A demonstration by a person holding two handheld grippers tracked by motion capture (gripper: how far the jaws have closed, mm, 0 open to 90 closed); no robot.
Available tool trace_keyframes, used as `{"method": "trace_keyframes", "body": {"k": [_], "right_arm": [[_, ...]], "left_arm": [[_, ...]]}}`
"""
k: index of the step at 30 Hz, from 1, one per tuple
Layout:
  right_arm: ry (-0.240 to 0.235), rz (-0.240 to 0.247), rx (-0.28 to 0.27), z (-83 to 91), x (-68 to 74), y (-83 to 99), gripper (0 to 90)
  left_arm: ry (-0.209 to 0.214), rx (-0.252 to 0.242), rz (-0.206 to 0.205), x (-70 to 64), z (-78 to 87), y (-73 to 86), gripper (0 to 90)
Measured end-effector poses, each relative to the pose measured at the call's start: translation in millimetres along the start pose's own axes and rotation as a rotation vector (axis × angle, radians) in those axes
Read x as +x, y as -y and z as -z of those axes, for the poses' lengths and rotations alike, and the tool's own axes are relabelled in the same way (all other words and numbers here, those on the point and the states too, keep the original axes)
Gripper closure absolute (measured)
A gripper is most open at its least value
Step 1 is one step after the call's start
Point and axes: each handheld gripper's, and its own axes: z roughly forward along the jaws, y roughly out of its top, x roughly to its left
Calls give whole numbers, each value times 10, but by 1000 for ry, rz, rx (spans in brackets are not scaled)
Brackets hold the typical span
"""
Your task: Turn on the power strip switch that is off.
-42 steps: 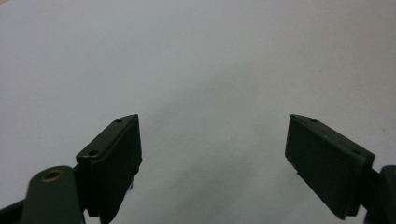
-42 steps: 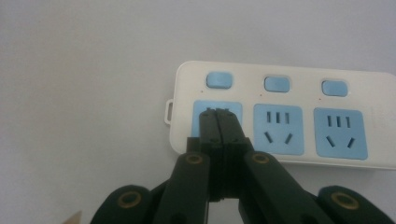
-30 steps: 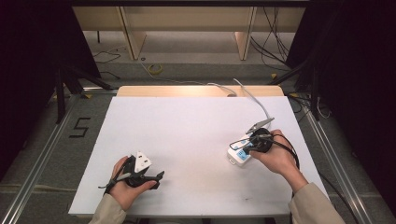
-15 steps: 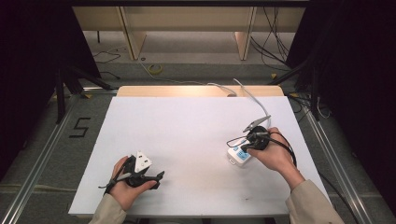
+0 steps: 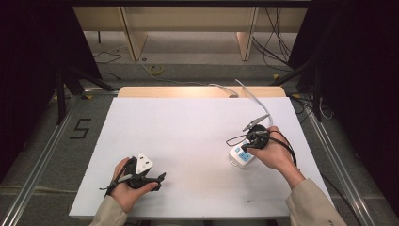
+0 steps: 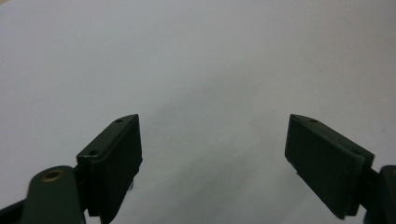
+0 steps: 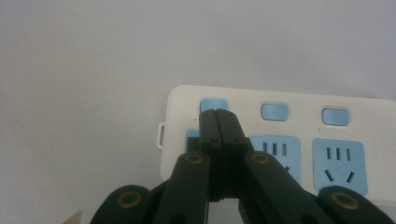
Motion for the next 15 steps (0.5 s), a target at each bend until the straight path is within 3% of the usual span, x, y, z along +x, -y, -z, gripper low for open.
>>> {"method": "trace_keyframes", "body": {"k": [15], "right_arm": [[-2,7,7,-57,0,-99,900]], "left_arm": [[-2,-2,1,3,1,0,188]]}}
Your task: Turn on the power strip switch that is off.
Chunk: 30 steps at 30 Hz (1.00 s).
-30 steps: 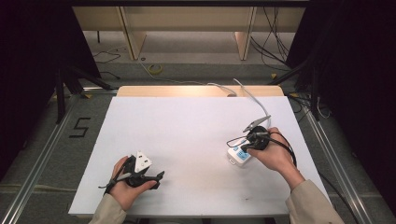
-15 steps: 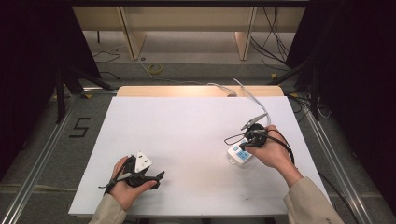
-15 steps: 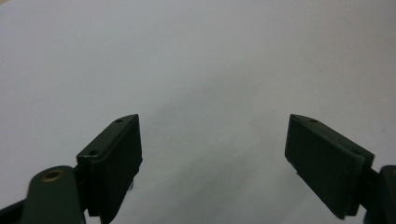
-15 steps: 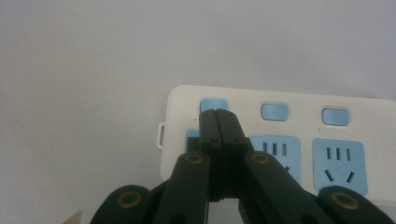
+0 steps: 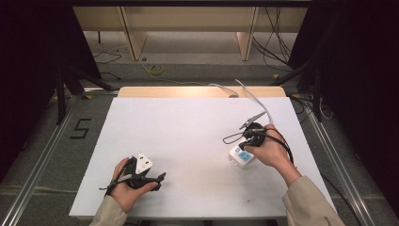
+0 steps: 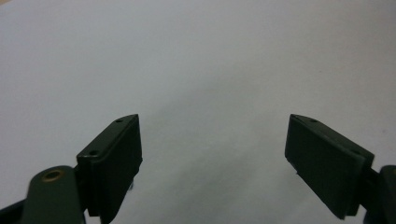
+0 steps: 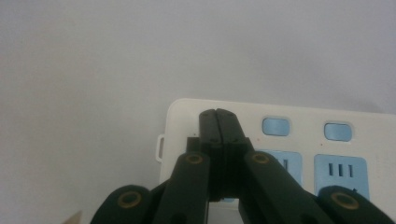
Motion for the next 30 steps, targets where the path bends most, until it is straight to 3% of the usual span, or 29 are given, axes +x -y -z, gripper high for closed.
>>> {"method": "trace_keyframes", "body": {"k": [30], "right_arm": [[6,11,30,-54,15,-150,900]], "left_arm": [[1,-2,-1,0,-1,-1,188]]}}
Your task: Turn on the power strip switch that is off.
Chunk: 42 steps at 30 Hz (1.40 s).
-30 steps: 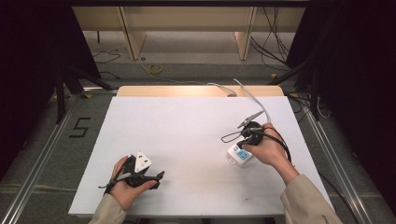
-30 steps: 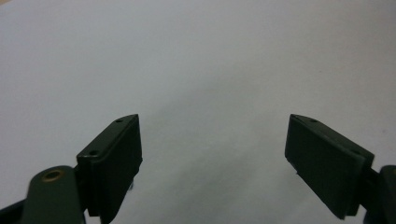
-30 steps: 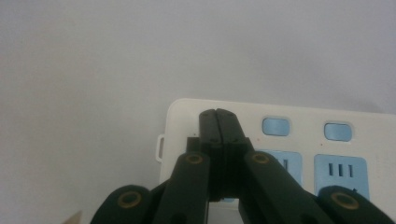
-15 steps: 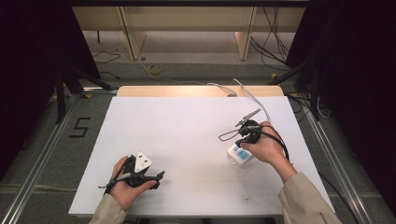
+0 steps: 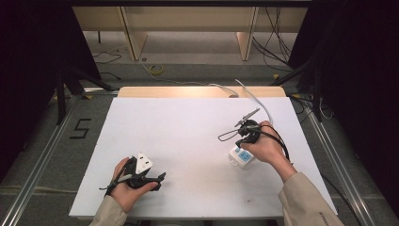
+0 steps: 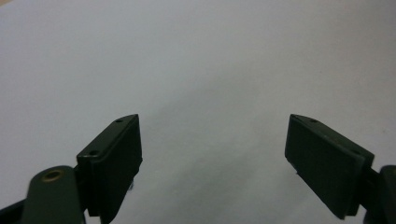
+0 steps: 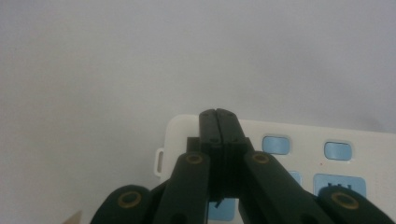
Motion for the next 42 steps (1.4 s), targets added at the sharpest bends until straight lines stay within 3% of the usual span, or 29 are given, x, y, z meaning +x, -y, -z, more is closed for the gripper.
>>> {"method": "trace_keyframes", "body": {"k": [21,42], "right_arm": [[-1,5,15,-79,1,-71,900],[6,10,65,-172,5,-91,900]], "left_arm": [[1,-2,2,-4,-2,-1,189],[2,0,-1,-1,-1,-1,189]]}}
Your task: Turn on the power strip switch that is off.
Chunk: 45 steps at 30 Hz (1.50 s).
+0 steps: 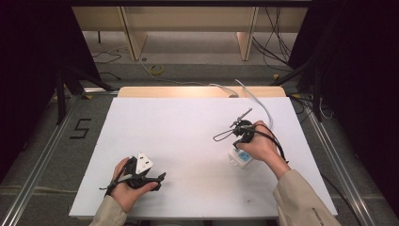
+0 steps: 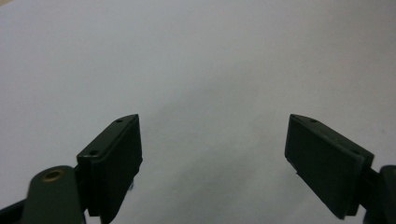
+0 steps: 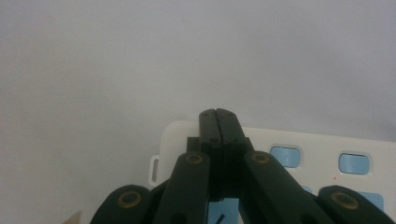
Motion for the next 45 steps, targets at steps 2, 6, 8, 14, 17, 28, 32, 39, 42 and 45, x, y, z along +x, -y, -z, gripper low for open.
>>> {"method": "trace_keyframes", "body": {"k": [2,6,8,14,17,28,32,39,42,45], "right_arm": [[1,4,3,-6,-4,1,900],[2,2,11,-15,-6,3,900],[1,3,14,-16,-7,3,900],[3,3,24,-28,-9,3,900],[-1,1,24,-32,-7,-2,900],[-3,9,37,-42,1,-3,900],[-4,8,39,-40,-3,0,900],[-6,8,41,-42,-4,-1,900],[-7,10,43,-46,-5,-2,900],[-4,11,48,-49,4,-4,900]], "left_arm": [[1,-1,5,-4,-3,-1,189],[2,3,-1,-2,-1,-2,189],[2,4,-1,-2,-1,-2,189],[2,2,1,-4,-3,-3,189],[2,4,-1,-2,-2,-2,189],[2,4,-1,1,-2,-2,189],[2,5,-2,0,-3,-3,189],[1,1,2,-3,-4,-2,189],[2,2,0,-4,-3,-3,189],[2,2,-1,-4,-2,-4,189]]}}
